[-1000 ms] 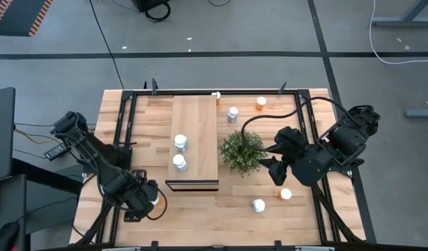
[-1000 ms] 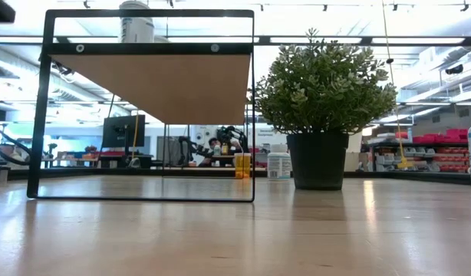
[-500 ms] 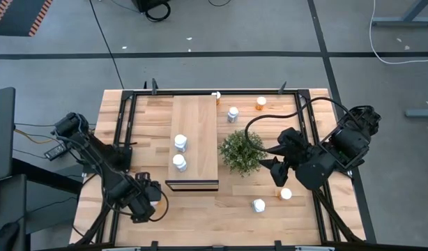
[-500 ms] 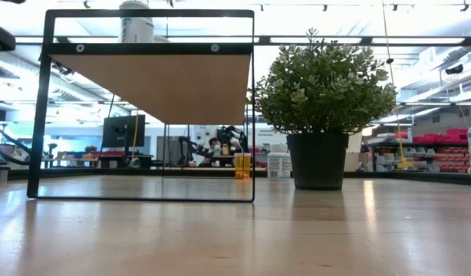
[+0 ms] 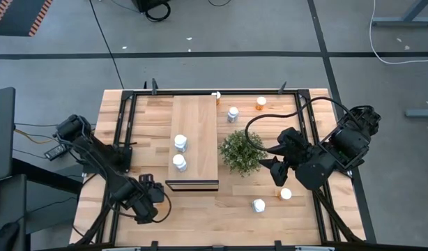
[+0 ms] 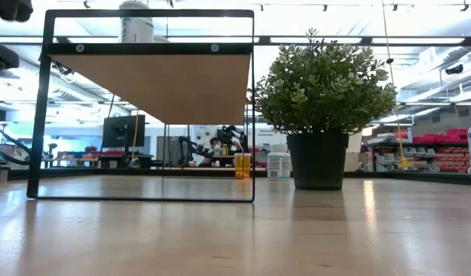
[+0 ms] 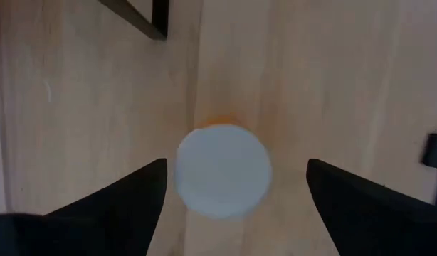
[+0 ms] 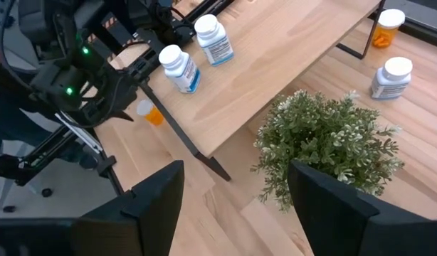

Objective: Pick and place medicine bottles onto shelf by color
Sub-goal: Put the bottom left orange pill bottle on the shelf

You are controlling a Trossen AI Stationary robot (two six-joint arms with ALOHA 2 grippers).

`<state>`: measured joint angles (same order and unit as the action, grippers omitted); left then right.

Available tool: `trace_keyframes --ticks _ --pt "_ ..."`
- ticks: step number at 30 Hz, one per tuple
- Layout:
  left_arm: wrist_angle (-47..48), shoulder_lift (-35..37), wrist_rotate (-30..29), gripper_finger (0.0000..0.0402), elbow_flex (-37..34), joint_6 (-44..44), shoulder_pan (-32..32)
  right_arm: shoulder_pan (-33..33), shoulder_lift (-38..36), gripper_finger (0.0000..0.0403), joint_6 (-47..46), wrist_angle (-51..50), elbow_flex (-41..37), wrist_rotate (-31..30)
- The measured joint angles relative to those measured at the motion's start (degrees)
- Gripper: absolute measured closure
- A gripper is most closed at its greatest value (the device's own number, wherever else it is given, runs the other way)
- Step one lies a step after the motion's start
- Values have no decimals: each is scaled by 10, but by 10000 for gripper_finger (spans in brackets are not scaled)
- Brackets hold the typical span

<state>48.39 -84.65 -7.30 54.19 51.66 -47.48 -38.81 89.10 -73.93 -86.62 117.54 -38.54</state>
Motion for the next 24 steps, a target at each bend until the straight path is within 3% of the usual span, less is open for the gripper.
trace_keyframes --ticks 11,24 --pt "-2 -39 0 64 0 21 0 0 0 147 0 0 0 0" --pt "-24 -39 9 151 0 33 1 0 0 147 4 -1 0 0"
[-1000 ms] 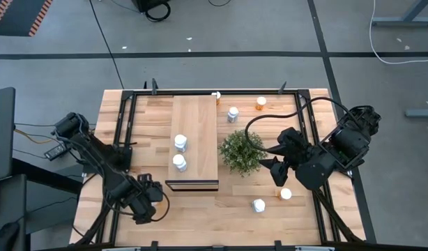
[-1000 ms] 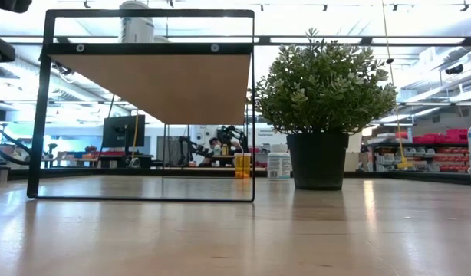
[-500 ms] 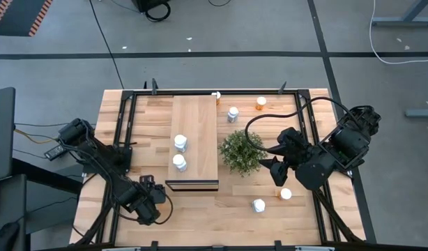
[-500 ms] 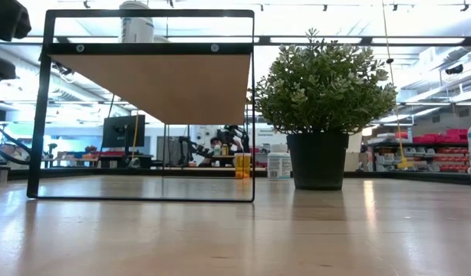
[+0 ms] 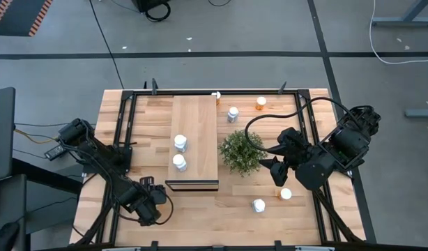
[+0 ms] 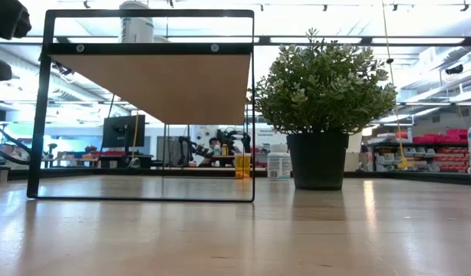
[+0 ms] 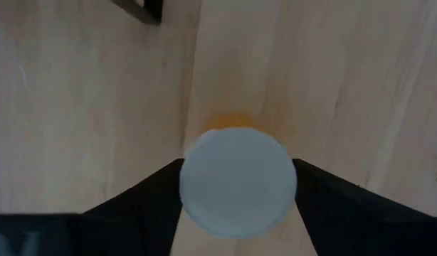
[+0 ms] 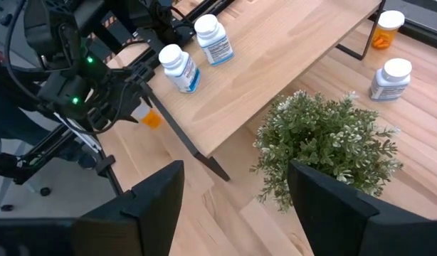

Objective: Pick and place medicine bottles onto shelf by color
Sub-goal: Put the bottom left orange pill bottle on the shelf

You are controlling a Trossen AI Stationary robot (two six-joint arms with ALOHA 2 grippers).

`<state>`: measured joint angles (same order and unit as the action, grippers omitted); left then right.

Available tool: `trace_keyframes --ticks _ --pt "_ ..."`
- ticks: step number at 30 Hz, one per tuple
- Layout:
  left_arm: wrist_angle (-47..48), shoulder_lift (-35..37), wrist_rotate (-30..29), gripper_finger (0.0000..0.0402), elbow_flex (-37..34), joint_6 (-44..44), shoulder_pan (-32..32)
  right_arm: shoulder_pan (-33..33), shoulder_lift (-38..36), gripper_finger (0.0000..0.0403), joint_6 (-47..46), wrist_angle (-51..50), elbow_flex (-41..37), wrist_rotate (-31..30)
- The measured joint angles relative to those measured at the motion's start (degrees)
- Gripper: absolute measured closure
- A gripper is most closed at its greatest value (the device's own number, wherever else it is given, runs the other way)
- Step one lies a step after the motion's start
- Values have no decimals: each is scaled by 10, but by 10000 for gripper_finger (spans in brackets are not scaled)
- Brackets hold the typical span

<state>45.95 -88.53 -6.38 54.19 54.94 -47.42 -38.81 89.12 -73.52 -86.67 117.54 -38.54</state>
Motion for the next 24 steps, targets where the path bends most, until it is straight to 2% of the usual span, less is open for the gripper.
trace_keyframes --ticks 6,13,17,24 --pt "-33 0 3 188 0 3 0 0 0 147 0 0 0 0" --pt "-36 0 5 168 39 1 0 0 0 147 5 0 0 0" --pt "-22 0 5 172 85 -4 0 0 0 147 9 0 0 0" --pt "62 0 4 192 214 -92 7 0 0 147 14 0 0 0"
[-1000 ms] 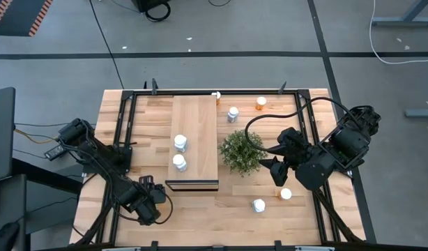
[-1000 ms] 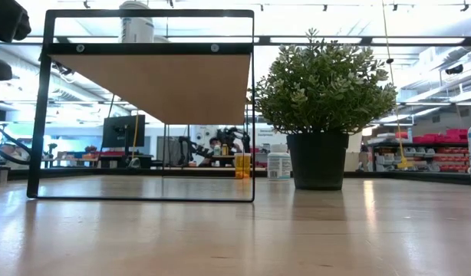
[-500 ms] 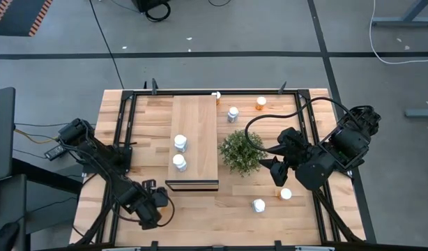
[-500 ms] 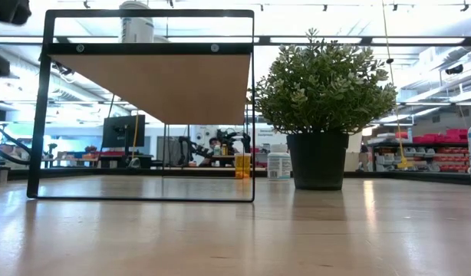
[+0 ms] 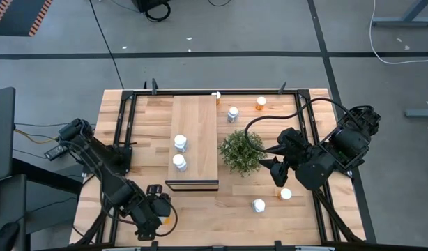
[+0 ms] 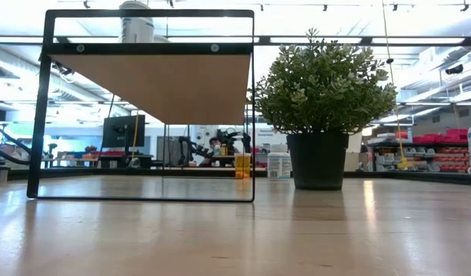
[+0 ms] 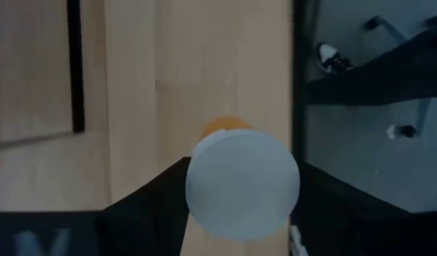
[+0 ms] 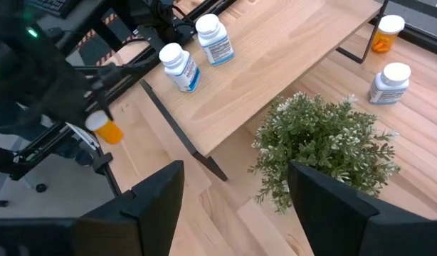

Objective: Pick and place medicine bottles onto shelf by color
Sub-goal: Put the bottom left orange pill bottle on the shelf

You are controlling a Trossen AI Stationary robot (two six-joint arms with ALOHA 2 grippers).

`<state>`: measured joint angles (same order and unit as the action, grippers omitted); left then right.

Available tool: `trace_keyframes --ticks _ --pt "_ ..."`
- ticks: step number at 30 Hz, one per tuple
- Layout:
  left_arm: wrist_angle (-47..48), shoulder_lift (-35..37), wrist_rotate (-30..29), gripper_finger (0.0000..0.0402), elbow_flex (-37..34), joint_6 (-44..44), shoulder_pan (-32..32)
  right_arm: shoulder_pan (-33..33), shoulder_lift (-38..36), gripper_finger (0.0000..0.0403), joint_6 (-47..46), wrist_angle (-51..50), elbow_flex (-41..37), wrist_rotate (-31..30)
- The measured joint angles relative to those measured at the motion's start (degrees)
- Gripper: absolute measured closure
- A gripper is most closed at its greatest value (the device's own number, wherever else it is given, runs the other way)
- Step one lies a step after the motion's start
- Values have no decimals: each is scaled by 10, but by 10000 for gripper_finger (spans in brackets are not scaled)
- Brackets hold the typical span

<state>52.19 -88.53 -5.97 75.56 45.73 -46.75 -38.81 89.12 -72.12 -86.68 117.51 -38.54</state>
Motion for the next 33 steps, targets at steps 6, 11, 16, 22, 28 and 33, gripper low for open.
trace_keyframes --ticks 6,11,16,22,28,33 --pt "90 0 -40 169 109 -78 31 0 0 147 0 0 0 0" --pt "120 0 -50 186 175 -156 81 0 0 147 0 0 0 1" --pt "129 0 -52 186 224 -233 132 -2 0 147 -1 0 0 8" --pt "132 0 -69 169 243 -338 191 -3 0 147 3 0 0 8" --pt "101 -9 -71 186 244 -434 247 -3 0 147 2 0 0 8" --pt "60 -31 -66 176 245 -489 280 -3 0 147 -16 2 0 9"
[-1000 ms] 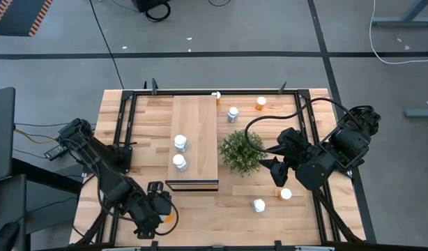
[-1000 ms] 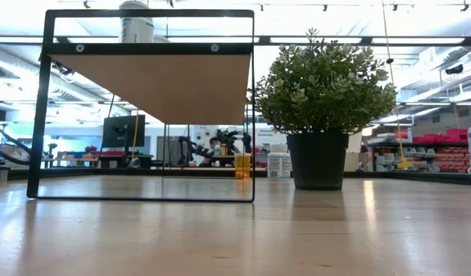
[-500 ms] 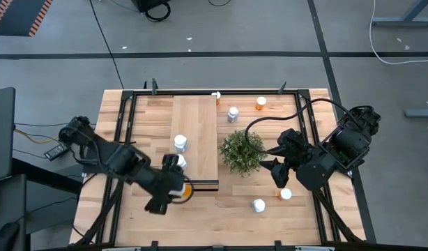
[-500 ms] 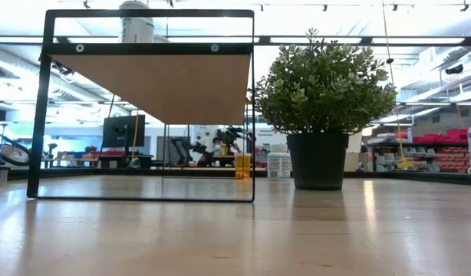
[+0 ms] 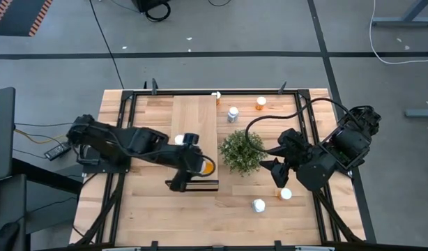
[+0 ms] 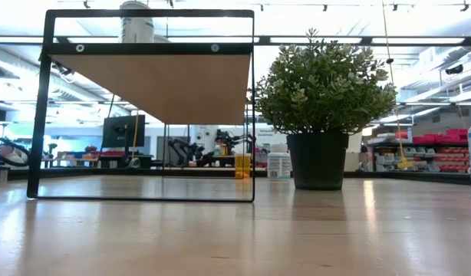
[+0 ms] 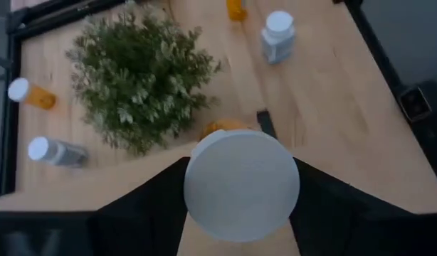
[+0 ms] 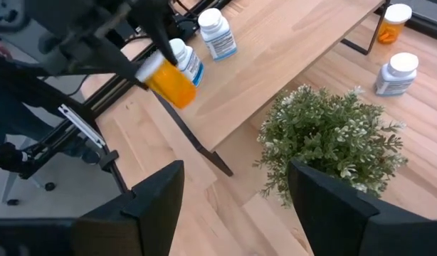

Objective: Pick and place medicine bottles onto shelf by color
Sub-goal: Put the bottom left orange pill bottle on the shelf

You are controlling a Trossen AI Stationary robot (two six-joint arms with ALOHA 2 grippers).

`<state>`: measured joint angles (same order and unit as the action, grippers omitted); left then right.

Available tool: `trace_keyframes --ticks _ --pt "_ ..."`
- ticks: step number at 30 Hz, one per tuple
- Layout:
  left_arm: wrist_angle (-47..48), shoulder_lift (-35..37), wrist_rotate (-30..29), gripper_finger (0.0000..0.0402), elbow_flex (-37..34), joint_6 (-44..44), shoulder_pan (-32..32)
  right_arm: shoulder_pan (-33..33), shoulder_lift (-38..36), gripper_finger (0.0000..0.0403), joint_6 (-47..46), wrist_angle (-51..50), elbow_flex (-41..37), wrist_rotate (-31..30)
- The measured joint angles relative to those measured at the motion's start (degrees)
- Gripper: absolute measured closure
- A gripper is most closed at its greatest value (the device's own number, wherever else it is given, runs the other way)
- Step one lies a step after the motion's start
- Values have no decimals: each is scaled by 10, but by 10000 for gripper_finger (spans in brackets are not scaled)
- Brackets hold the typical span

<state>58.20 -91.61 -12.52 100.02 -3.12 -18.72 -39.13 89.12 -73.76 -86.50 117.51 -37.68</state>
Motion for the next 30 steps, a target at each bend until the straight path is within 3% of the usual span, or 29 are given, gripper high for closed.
trace_keyframes --ticks 11,30 --pt "115 -97 17 179 32 -98 22 6 0 147 4 1 0 -11" --pt "118 -104 18 172 33 -113 51 9 0 147 22 -1 0 -28"
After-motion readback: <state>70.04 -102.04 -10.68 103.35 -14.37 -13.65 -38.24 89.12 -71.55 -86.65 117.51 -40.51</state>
